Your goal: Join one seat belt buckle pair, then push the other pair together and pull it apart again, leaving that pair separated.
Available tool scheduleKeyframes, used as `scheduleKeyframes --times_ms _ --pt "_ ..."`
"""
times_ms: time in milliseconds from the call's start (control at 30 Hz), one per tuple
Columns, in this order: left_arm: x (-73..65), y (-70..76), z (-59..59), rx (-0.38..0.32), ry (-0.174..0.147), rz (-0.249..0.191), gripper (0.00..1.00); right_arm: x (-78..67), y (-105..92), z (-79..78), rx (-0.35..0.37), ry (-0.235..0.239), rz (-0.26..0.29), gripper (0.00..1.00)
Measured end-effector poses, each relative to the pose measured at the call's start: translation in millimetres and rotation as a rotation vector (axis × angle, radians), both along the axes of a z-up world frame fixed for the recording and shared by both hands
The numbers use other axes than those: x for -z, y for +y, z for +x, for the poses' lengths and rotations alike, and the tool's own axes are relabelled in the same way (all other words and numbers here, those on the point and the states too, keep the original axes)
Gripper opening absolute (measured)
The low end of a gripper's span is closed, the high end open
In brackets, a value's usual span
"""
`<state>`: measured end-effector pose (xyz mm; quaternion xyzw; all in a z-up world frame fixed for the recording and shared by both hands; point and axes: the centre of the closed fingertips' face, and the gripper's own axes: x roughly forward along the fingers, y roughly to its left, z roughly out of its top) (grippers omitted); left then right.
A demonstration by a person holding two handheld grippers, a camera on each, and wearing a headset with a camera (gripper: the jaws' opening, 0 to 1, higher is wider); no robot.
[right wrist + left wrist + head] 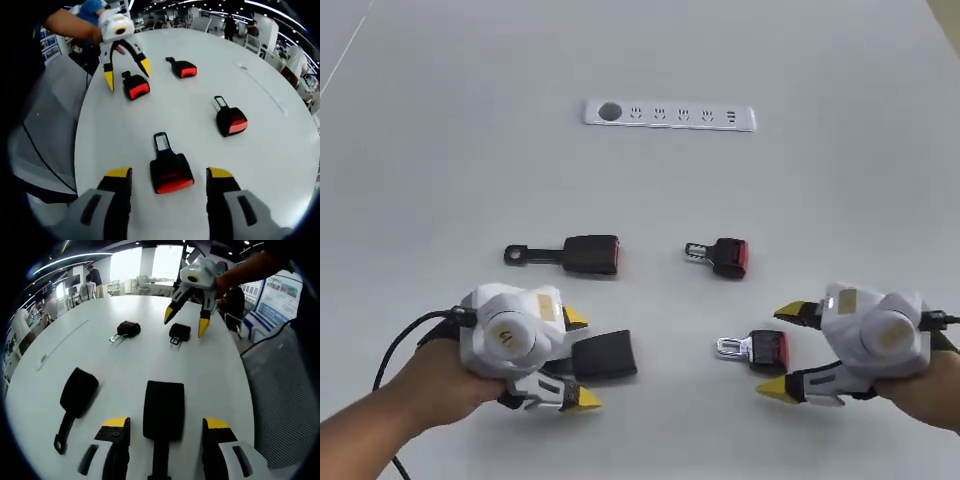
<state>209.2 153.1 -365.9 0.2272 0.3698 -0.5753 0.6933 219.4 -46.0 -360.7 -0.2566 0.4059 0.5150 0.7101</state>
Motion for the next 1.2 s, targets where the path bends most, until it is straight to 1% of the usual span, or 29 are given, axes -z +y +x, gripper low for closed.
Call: scheduleKeyframes --times_ms 67,133,167,200,233,333,367,400,467,500,533,600,667,733,767,800,867,933,1000,1067,1200 --pt "2.7 -0.6 0.0 0.020 0.001 0.004 0.56 3.0 0.2 -3.6 -0.021 0.035 -0.006 0.60" --pt "5.2 -1.2 -0.6 0.042 0.010 0.015 0.52 4.7 1.0 -3.7 -0.055 0.023 -0.020 0.57" --pt "4.4 -2.7 1.9 0.064 -0.013 0.010 0.51 5.9 1.5 -4.8 -0.073 0.022 -0.032 0.57" --pt "4.9 -1.6 1.2 0.055 -0.006 0.016 0.50 6.4 1.8 -4.9 -0.074 0.025 -0.034 0.57" --pt "5.1 -1.6 2.2 0.060 -0.008 0.020 0.48 7.7 2.4 -4.6 -0.075 0.032 -0.037 0.56" --pt "5.3 -1.3 6.2 0.072 -0.026 0.020 0.40 10.7 3.0 -6.0 -0.091 0.046 -0.047 0.52" --pt "5.3 -1.3 4.7 0.086 -0.014 0.016 0.39 12.7 1.0 -6.1 -0.101 0.047 -0.066 0.50" --pt "5.3 -1.3 5.4 0.092 -0.020 0.016 0.39 11.6 1.6 -3.8 -0.116 0.032 -0.063 0.48" --pt "5.6 -2.4 3.8 0.126 -0.032 0.015 0.36 10.5 1.7 -0.9 -0.104 0.043 -0.065 0.45" --pt "5.6 -2.6 2.1 0.131 -0.027 0.014 0.34 10.5 0.6 0.4 -0.106 0.048 -0.068 0.41" --pt "5.5 -2.7 2.5 0.147 -0.032 0.015 0.34 11.2 -2.6 0.8 -0.125 0.046 -0.089 0.37" --pt "5.0 -2.1 2.5 0.175 -0.036 0.025 0.34 11.2 -1.3 -0.5 -0.133 0.053 -0.090 0.37" --pt "4.9 -2.2 3.1 0.203 -0.042 0.032 0.34 11.4 -1.2 -0.5 -0.161 0.049 -0.110 0.36" --pt "4.3 -2.3 4.4 0.208 -0.034 0.038 0.33 11.3 -0.7 -0.1 -0.164 0.060 -0.114 0.36" --pt "4.2 -2.3 4.8 0.224 -0.032 0.042 0.33 11.6 -2.3 -0.7 -0.201 0.058 -0.137 0.36" --pt "4.5 -2.3 5.2 0.235 -0.034 0.048 0.33 11.8 -2.9 -1.2 -0.223 0.058 -0.155 0.35" --pt "4.7 -2.7 5.6 0.249 -0.033 0.057 0.33 11.7 -1.1 -1.6 -0.227 0.076 -0.175 0.35" --pt "4.8 -3.0 6.0 0.256 -0.033 0.061 0.33 11.6 -1.6 -0.9 -0.233 0.094 -0.189 0.35" --pt "4.6 -3.1 7.1 0.250 -0.027 0.059 0.33 11.8 -2.2 -1.2 -0.241 0.101 -0.202 0.35" --pt "4.8 -3.5 7.6 0.235 -0.019 0.051 0.33 12.5 -3.2 -3.0 -0.278 0.088 -0.246 0.35" --pt "4.8 -4.9 8.2 0.233 -0.017 0.060 0.33 13.7 -0.8 -6.1 -0.296 0.085 -0.279 0.35"
